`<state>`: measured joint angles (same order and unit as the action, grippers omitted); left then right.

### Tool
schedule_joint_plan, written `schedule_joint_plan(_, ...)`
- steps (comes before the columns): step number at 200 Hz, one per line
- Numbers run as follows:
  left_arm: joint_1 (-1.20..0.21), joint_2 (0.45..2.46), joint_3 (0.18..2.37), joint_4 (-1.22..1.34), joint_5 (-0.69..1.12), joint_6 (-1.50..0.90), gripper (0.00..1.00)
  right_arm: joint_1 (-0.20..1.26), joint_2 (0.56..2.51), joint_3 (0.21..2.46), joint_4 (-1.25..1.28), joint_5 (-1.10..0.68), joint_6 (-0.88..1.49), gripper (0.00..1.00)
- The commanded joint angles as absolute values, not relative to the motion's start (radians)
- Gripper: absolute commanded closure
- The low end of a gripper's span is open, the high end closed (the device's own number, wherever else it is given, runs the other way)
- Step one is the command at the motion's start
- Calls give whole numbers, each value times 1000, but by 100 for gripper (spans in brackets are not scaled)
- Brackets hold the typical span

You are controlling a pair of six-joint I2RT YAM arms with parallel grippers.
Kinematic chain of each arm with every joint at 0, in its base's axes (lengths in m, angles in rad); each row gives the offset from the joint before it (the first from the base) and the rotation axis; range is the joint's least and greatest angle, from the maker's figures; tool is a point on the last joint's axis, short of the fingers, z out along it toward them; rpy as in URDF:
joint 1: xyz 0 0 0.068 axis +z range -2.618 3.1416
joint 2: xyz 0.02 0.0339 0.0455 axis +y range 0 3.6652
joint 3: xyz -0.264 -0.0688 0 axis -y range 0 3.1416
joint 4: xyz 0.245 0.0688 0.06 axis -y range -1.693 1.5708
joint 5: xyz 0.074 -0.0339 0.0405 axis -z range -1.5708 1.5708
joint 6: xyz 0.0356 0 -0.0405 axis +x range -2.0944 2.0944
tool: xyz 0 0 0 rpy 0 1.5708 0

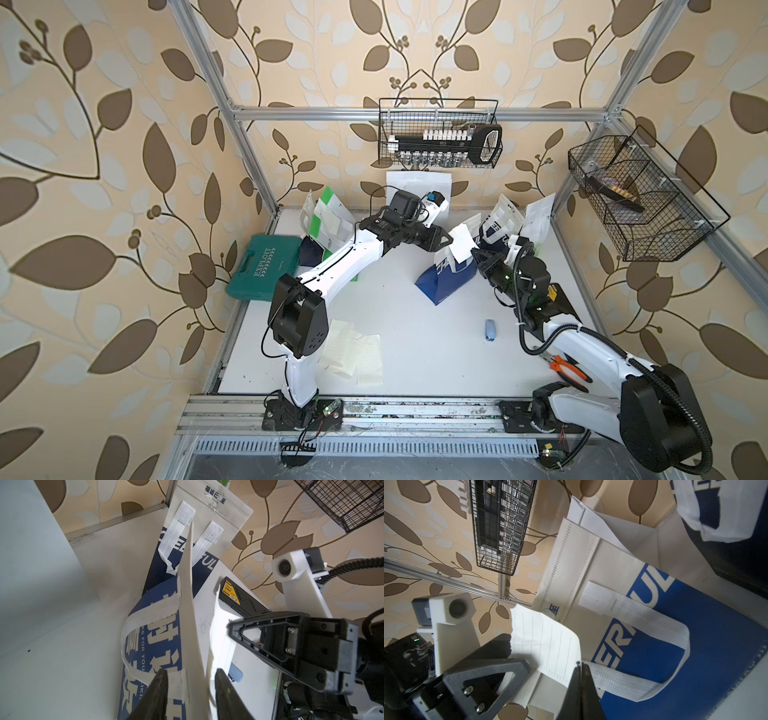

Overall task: Staple the receipts to the bags
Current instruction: Hold the receipt from the takeout bag.

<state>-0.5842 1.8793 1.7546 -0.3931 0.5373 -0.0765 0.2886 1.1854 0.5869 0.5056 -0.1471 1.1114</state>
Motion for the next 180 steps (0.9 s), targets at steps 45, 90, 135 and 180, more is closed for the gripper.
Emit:
schedule_joint_plan(45,-598,1885,1797,-376,537,-64,65,304,1213,560,535,-124,1133,100)
schedule_joint_plan(90,-597,1890,1801,-378,535,-63,72,305,1222,559,528,-122,1129,100)
schedule_joint_plan(135,-601,1892,1802,-379,516,-63,97,305,1226,560,518,-118,1126,100)
schedule_joint_plan(180,-604,1860,1796,-403,472,-33,100,305,1194,577,430,-125,1084,58)
